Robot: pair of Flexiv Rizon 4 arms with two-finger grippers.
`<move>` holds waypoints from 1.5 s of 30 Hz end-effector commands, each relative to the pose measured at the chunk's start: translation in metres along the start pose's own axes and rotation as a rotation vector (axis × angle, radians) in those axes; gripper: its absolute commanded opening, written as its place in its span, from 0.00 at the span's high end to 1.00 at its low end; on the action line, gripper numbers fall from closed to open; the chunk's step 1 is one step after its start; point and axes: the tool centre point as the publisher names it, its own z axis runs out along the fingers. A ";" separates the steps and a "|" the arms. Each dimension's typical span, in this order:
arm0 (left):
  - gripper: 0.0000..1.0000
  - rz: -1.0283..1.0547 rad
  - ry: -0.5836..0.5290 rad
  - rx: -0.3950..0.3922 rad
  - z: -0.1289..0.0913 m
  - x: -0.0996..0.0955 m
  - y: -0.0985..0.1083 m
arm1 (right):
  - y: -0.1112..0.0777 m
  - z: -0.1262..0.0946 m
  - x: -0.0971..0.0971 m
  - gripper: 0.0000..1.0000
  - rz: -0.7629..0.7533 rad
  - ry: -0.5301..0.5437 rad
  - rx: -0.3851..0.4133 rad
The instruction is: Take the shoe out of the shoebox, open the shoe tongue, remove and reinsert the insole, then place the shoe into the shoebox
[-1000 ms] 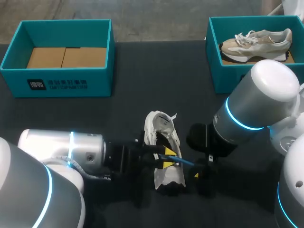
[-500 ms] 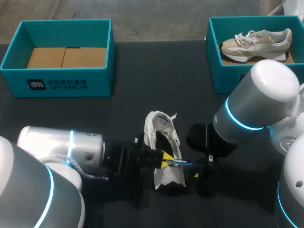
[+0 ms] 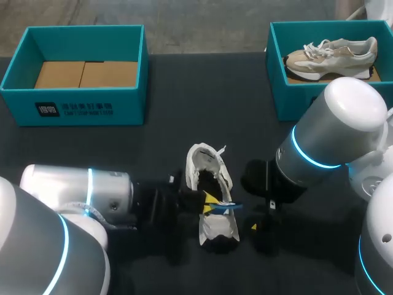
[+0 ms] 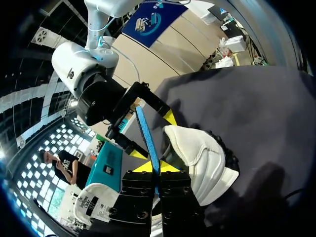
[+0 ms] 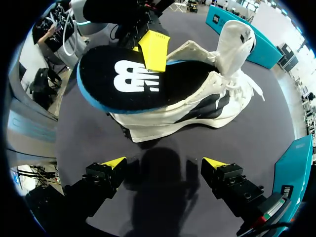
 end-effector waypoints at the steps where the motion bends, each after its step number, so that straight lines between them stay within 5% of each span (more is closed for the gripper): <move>1: 1.00 0.005 -0.016 -0.026 0.007 0.002 0.004 | 0.000 0.002 0.001 0.00 0.000 -0.002 -0.001; 12: 1.00 -0.089 -0.041 0.064 0.002 -0.001 -0.001 | 0.000 0.002 0.001 0.00 0.000 -0.002 -0.001; 18: 0.78 -0.096 -0.042 0.089 0.000 -0.003 -0.004 | 0.000 0.002 0.001 0.00 0.000 -0.002 -0.001; 25: 0.65 -0.097 -0.032 0.102 -0.001 -0.003 -0.012 | 0.000 0.002 0.001 0.00 0.000 -0.002 -0.001; 45: 0.68 -0.168 0.030 0.092 0.009 -0.020 -0.024 | 0.000 0.002 0.001 0.00 0.000 -0.002 -0.001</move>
